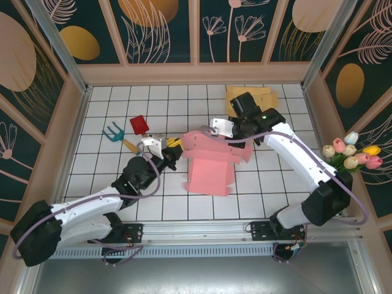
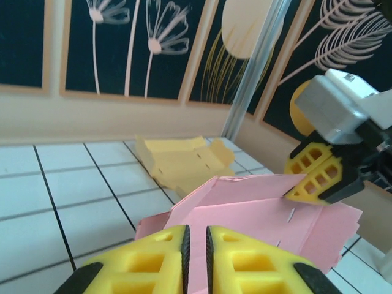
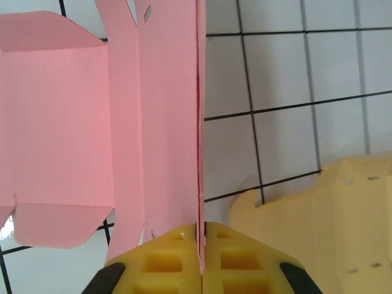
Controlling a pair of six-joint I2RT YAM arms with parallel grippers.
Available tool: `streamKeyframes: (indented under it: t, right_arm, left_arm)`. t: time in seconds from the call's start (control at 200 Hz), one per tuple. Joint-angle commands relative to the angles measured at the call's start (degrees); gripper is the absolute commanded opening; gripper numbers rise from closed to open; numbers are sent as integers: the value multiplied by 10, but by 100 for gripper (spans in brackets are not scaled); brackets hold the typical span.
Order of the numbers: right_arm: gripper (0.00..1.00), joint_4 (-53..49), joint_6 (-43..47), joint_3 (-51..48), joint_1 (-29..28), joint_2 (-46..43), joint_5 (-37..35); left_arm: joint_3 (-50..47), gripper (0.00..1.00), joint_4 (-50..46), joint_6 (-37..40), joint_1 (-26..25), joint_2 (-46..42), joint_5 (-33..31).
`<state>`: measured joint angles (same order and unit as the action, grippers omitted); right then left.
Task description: Fold the paper box
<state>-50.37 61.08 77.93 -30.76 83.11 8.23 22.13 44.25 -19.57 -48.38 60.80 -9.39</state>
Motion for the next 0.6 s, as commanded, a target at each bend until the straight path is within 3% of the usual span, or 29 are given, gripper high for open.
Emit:
streamKeyframes:
  t: [0.0,0.36,0.595]
  right_arm:
    - [0,43,37,-28,27,11,57]
    - [0,120,66,-96,65,46,91]
    - [0,168,78,-129,79,54,102]
  left_arm:
    - [20,16,-16,-42,-2,26,-6]
    - [74,11,-22,-127,-2,181,-21]
    - [112,8,-46,-157,9,253,-68]
